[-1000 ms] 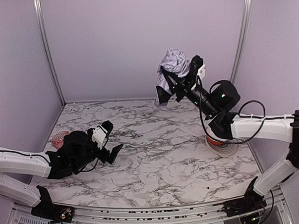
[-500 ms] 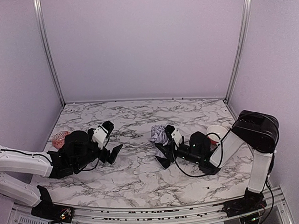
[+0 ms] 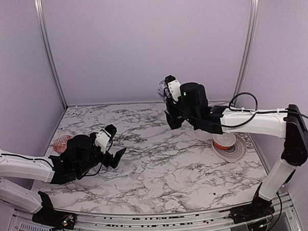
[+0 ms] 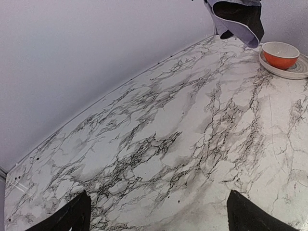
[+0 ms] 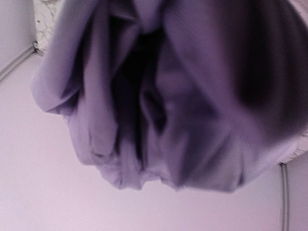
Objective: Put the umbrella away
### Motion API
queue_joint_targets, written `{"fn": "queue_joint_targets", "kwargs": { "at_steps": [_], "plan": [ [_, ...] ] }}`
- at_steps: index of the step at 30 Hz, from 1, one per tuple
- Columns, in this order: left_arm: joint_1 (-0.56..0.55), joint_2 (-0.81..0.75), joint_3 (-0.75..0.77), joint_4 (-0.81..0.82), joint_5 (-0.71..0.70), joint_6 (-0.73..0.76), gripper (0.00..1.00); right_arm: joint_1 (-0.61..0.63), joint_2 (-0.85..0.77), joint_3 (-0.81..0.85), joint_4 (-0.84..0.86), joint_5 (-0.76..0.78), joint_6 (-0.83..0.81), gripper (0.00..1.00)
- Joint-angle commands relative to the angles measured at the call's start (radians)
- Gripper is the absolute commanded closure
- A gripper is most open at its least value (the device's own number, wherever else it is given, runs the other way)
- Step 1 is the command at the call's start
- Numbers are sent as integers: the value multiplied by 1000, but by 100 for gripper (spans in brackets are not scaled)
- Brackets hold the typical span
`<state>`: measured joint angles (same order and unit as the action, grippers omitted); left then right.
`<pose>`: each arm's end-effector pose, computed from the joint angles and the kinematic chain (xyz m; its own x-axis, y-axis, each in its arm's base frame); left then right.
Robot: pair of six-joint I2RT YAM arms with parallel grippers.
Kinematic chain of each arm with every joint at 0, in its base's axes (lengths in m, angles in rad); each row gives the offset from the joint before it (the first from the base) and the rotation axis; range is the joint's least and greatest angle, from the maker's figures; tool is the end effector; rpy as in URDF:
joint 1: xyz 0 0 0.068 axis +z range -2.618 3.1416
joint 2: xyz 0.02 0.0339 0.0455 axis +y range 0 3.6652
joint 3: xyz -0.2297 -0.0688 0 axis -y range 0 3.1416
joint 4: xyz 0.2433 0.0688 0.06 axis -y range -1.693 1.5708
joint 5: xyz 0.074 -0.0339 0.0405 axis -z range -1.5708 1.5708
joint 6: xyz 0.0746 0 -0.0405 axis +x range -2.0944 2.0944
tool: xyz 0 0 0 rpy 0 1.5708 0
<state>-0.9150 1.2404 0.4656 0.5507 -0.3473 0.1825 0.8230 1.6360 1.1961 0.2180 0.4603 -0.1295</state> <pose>0.2042 -0.2238 0.1714 -0.0347 0.3250 -0.9451 0.5585 0.7905 0.2513 0.3086 0.2840 0.2624 -0.1016 -0.2797 -0.9547 -0.3785 0.8984 -0.2229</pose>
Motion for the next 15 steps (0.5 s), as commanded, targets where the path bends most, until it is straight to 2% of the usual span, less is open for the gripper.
{"fn": "queue_joint_targets", "kwargs": {
  "at_steps": [1,3,5,11,12,13,15],
  "plan": [
    [7,-6,9,16,-28,3,1,7,100,108,-473,452,-40,100],
    [7,-2,16,11,-25,9,1,7,158,131,-544,540,-23,100],
    [7,-2,19,5,-27,9,1,8,215,173,-648,555,32,100],
    [7,-16,18,-7,-31,15,1,75,426,317,-852,413,147,99],
    [7,-17,16,-9,-34,14,1,89,463,348,-889,390,160,92],
    [7,-18,15,-10,-36,13,1,99,501,377,-922,363,166,78],
    [7,-17,12,-14,-34,12,1,115,556,427,-969,301,165,59]
  ]
}}
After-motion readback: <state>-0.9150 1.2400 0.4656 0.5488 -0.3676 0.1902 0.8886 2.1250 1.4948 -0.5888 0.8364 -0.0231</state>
